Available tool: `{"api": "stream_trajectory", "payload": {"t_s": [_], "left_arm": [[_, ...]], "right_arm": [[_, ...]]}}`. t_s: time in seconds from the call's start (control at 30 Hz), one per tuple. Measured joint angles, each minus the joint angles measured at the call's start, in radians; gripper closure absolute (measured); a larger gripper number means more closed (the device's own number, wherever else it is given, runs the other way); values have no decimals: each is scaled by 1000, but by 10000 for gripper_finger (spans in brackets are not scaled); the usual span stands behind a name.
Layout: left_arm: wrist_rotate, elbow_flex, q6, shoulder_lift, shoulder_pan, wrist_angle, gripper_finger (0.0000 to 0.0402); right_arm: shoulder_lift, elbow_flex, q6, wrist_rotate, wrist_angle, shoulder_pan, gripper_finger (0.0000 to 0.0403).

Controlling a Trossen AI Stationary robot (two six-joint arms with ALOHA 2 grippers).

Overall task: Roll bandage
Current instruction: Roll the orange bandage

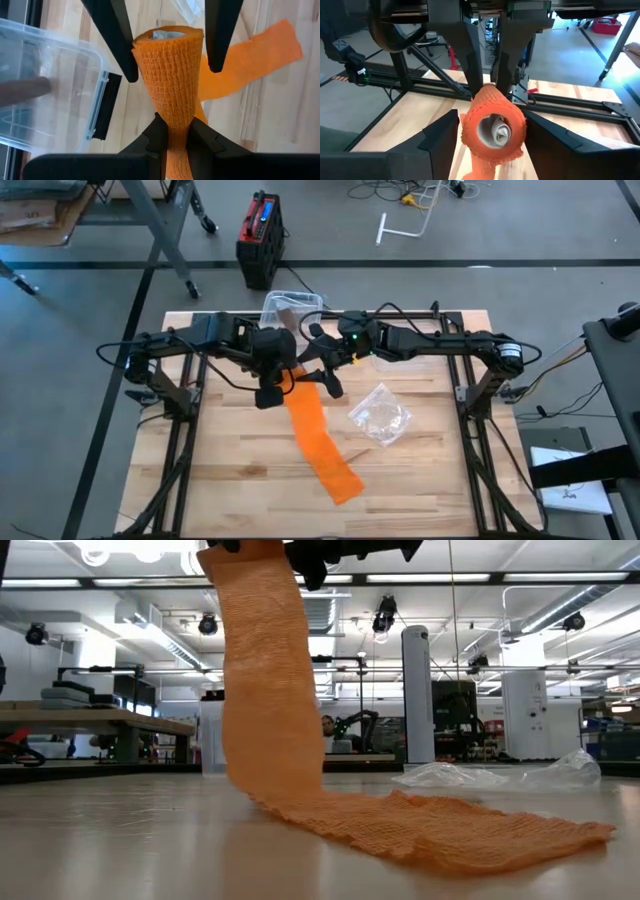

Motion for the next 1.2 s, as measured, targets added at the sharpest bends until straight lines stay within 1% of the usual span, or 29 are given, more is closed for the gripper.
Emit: {"api": "stream_trajectory", "payload": {"t_s": [0.3, 0.53, 0.77, 0.87, 0.97, 1.13, 1.2], "left_arm": [[0, 0, 63, 5, 0, 21, 359], [1, -2, 118, 7, 0, 34, 359], [3, -2, 124, 7, 0, 21, 349], [-7, -2, 125, 2, 0, 19, 334], [-46, -2, 105, -21, 0, 4, 308], [-101, -2, 23, -132, 0, -12, 251], [-107, -2, -2, -190, 0, 24, 228]], "right_arm": [[7, 0, 33, -6, 0, 0, 227], [16, 0, 39, -11, -29, 0, 266], [17, 1, 40, -6, -24, 0, 301], [17, 13, 34, -4, -31, 0, 312], [17, 26, 31, 1, -30, 0, 321], [-20, 29, -5, -3, 14, -8, 328], [-44, 29, -20, -6, 70, -12, 327]]}}
